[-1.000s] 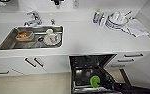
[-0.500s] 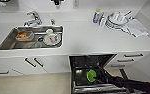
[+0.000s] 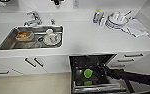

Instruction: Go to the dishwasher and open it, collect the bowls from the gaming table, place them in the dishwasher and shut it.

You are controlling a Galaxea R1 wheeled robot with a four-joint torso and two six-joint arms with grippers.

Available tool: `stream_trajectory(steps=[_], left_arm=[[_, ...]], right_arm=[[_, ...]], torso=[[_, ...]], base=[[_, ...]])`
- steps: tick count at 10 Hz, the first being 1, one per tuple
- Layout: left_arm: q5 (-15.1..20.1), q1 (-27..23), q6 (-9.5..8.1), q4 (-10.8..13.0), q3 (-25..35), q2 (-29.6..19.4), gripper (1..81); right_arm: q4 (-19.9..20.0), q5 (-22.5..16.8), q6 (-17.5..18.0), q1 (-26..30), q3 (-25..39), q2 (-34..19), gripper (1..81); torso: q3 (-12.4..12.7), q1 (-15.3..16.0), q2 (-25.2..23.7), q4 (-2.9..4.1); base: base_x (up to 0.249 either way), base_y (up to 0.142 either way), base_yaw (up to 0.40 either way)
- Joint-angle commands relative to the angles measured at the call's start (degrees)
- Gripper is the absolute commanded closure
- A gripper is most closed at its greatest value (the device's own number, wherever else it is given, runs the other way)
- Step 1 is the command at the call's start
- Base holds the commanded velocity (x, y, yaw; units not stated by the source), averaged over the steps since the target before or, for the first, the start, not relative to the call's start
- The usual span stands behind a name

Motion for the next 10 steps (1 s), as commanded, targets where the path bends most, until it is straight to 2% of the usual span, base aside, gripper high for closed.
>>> stream_trajectory(steps=[1, 2, 4, 6, 7, 10], left_arm=[[2.54, 2.72, 0.34, 0.35, -0.17, -0.12, 1.0], [2.54, 2.72, 0.43, 0.35, -0.17, -0.03, 1.0], [2.54, 2.55, 0.43, 0.17, -0.17, -0.03, 1.0], [2.62, 2.11, 0.52, 0.26, -0.17, 0.24, 1.0], [2.62, 1.85, 0.52, 0.26, -0.17, 0.32, 1.0], [2.54, 1.41, 0.44, 0.09, -0.34, 0.15, 1.0]], right_arm=[[1.68, -1.53, 0.14, 5.81, 2.60, -2.30, 1.0], [1.68, -2.94, 0.14, 5.64, 5.08, -4.51, 1.0], [1.51, -9.95, -0.56, 2.32, 12.52, -11.85, 1.0], [1.51, -10.58, -0.91, -4.27, 17.54, -20.48, 1.0], [1.51, -10.85, -2.40, -7.96, 19.48, -23.91, 1.0], [0.99, -11.20, -5.04, -17.91, 21.87, -28.77, 1.0]], torso=[[0.00, 0.00, 0.00, 0.00], [0.00, 0.00, 0.00, 0.00], [0.00, 0.00, 0.00, 0.00], [0.00, 0.00, 0.00, 0.00], [0.00, 0.00, 0.00, 0.00], [0.00, 0.00, 0.00, 0.00]], base=[[0.000, 0.000, 0.000], [0.000, 0.000, 0.000], [0.000, 0.000, 0.000], [0.000, 0.000, 0.000], [0.000, 0.000, 0.000], [0.000, 0.000, 0.000]])
